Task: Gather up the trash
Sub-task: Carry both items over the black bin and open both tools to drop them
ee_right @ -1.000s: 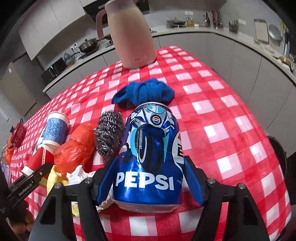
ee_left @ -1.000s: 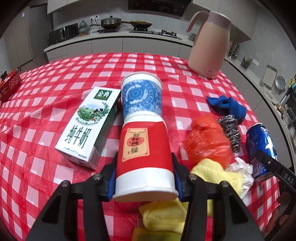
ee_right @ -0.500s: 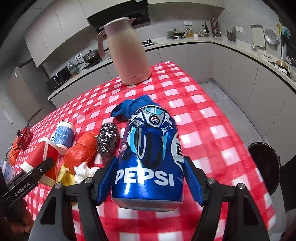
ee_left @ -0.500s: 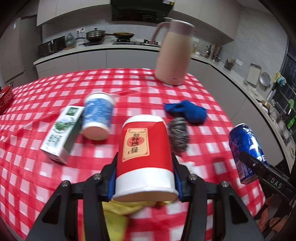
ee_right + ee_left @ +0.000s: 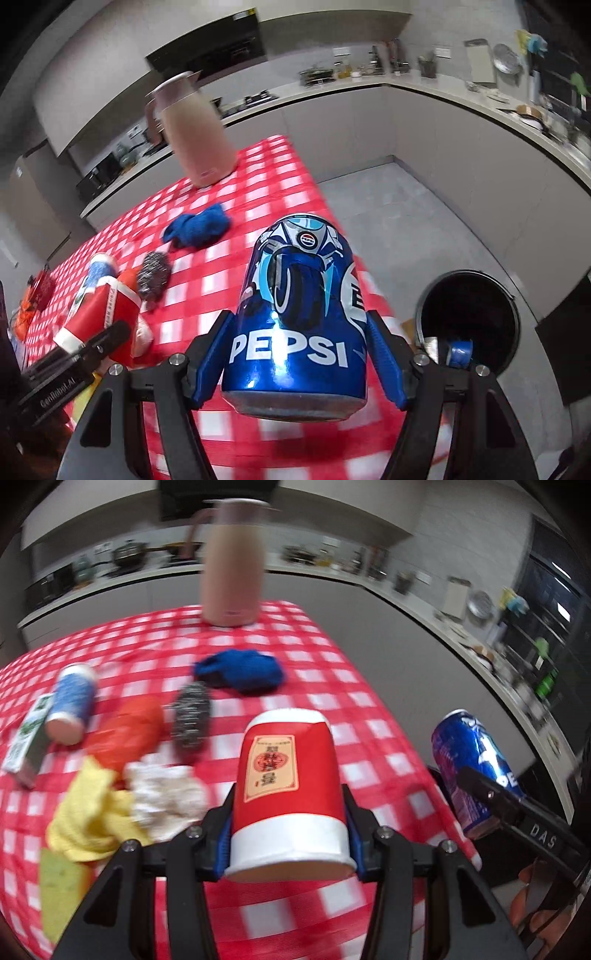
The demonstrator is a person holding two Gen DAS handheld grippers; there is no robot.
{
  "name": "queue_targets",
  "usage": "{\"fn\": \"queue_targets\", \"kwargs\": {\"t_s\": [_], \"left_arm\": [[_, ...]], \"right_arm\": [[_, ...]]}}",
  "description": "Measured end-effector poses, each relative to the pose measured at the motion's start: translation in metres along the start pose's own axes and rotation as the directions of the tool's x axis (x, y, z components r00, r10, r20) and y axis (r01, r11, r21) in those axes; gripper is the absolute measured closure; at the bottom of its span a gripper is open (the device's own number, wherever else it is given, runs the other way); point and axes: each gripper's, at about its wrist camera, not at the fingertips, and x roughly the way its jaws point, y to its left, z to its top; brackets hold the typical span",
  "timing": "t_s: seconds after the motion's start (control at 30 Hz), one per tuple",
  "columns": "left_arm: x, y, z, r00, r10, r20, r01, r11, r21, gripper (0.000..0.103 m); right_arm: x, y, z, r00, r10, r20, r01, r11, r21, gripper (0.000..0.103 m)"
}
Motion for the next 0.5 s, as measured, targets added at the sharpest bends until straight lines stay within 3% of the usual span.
{"fn": "queue_targets", "kwargs": {"t_s": [0.23,0.5], "left_arm": [[0.023,-0.054,0.004,0.997,-0.067,-0.029,0.069,0.995,0.070,0.053],[0.053,-0.153,0.006,0.992,-0.119,-0.046,0.123,0.988,0.093,0.053]], "right_arm": [[-0.016,-0.059,0.004,0.997,-0.070,0.026,0.067,0.994,0.086,0.031],[-0.011,-0.161,0.014,0.994,-0.104,-0.011,0.105,0.988,0.116,0.031]]}}
